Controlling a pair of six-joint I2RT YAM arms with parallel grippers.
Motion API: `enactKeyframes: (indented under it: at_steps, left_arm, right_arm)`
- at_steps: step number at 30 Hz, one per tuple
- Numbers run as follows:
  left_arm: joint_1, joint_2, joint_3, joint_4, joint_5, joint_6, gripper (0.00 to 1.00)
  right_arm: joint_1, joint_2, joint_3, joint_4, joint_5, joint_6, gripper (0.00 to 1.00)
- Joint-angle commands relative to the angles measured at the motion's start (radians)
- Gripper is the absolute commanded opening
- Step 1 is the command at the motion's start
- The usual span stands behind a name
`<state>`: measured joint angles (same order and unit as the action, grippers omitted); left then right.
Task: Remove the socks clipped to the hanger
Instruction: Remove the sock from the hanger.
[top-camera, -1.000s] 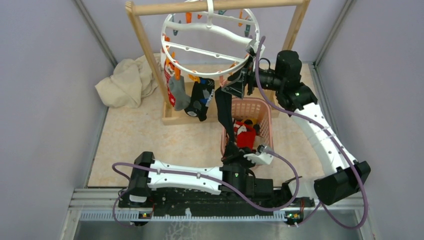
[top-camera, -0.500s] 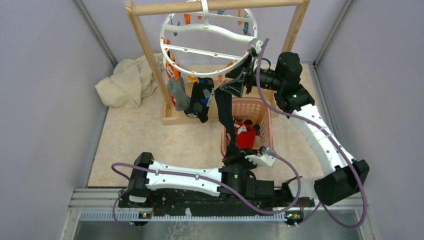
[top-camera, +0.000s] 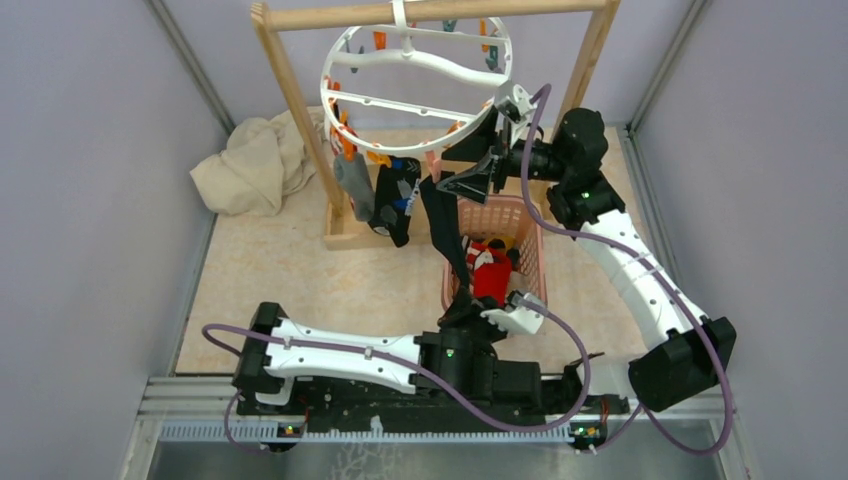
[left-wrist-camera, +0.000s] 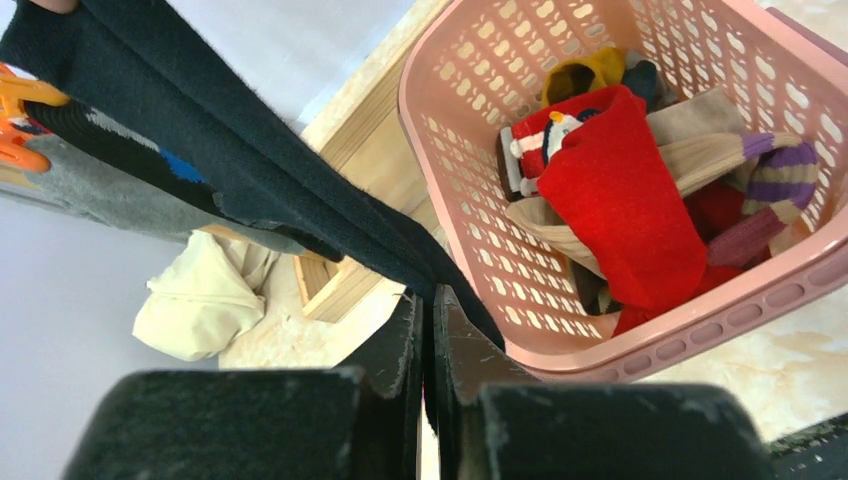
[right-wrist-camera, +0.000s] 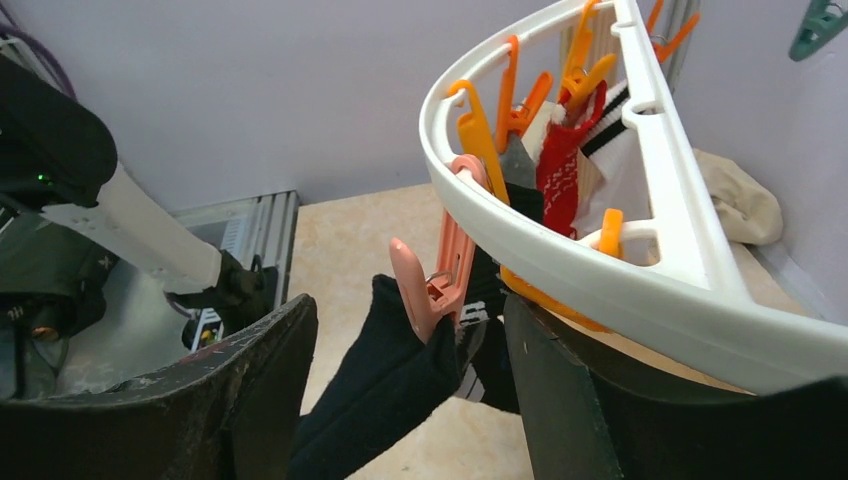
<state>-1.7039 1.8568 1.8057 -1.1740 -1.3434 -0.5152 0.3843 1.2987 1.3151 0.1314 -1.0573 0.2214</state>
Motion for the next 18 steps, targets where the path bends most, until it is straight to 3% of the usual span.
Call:
enactKeyframes:
  at_steps: [1,4,8,10,18]
  left_arm:
    - [-0.023,-0.098,-0.072,0.117,0.082,0.057,0.07]
    - [-0.023,-0.182,-0.163,0.236,0.134,0.112,0.07]
    - [-0.022,-0.351,-0.34,0.562,0.238,0.268,0.07]
    - [-0.019,-0.408,-0.401,0.642,0.296,0.298,0.07]
    - [0.012,-0.455,-0.463,0.673,0.423,0.267,0.07]
  right_arm:
    - [0.01,-0.017,0.003,0.079,-0.037,0.0,0.69]
    - [0.009,-0.027,0.0,0.047,-0.019,-0.02,0.68]
    - [0.005,-0.057,-0.015,-0.013,0.056,-0.051,0.68]
    - [0.004,-0.076,-0.024,-0.038,0.087,-0.063,0.68]
    - [0.002,-0.19,-0.042,-0.129,0.287,-0.067,0.68]
